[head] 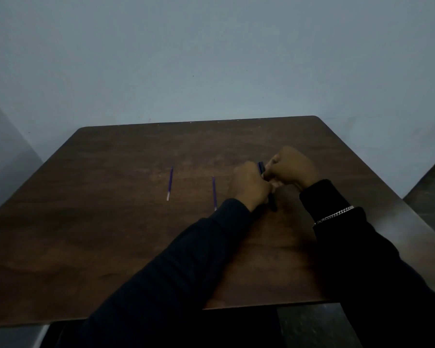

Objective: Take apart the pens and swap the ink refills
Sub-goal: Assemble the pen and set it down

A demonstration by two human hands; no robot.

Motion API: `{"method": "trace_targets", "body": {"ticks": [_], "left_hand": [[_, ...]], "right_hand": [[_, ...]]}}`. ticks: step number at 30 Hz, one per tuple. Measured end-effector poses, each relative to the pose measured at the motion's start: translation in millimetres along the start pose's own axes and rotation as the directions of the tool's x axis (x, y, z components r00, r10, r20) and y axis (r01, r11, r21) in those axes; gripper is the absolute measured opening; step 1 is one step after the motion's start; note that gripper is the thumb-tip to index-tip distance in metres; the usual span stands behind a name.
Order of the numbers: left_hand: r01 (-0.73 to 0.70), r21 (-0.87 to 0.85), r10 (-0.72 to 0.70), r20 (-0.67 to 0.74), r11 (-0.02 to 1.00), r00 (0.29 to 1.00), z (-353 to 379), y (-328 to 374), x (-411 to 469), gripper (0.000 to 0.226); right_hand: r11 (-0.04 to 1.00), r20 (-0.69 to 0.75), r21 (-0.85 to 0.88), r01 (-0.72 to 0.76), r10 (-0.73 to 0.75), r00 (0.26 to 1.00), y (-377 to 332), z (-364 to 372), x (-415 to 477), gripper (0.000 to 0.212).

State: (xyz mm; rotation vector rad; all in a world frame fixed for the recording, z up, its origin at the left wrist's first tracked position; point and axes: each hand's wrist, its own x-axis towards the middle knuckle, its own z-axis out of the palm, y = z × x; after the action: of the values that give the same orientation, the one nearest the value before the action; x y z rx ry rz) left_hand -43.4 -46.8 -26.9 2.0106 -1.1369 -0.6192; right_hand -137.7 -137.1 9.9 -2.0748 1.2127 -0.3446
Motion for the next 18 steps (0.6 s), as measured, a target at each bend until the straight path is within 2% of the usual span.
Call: {"method": "trace_targets", "body": {"ticks": [2, 5, 7, 10, 12, 15, 18], "left_hand": [[0.017, -0.006, -0.017, 0.012, 1.0, 1.0, 4.1, -1.6, -0.5, 0.017], [0.045, -0.024, -0.044, 0.043, 0.999, 0.998, 6.2, -2.3, -1.0, 0.015], [0.033, -0.036, -0.032, 0.028, 0.999, 0.999, 5.6, -1.3, -2.1, 0.009], [0.023, -0.024, -0.023, 0.009, 0.999, 1.0, 0.5, 0.2, -4.8, 0.013], [0.027, -0.001, -0.027, -0.013, 1.0, 1.0, -3.2, -1.9, -4.5, 0.015], [0.035, -0.009, -0.035, -0.06, 0.999, 0.998, -7.5, -7.0, -4.0, 0.016], [0.021, -0.032, -0.024, -0.109, 0.999, 0.994, -12.2, -12.1, -4.3, 0.017]], "right_hand": [[0.999, 0.019, -0.042, -0.007, 0.007, 1.0, 0.9, 2.1, -0.3, 0.014], [0.995, -0.005, -0.103, -0.02, 0.019, 1.0, 0.2, 4.8, 0.4, 0.035], [0.991, -0.03, -0.13, -0.025, 0.021, 0.999, 0.1, 7.0, 0.4, 0.04], [0.985, -0.069, -0.173, 0.004, -0.016, 0.998, -0.1, 12.9, -0.7, 0.046], [0.98, -0.082, -0.199, 0.021, -0.038, 0.996, -0.6, 15.0, -1.6, 0.043], [0.985, -0.045, -0.171, -0.015, 0.008, 0.999, -1.3, 14.5, -3.3, 0.024], [0.991, -0.019, -0.127, -0.047, 0.045, 0.999, -2.3, 13.9, -3.9, 0.023]]}}
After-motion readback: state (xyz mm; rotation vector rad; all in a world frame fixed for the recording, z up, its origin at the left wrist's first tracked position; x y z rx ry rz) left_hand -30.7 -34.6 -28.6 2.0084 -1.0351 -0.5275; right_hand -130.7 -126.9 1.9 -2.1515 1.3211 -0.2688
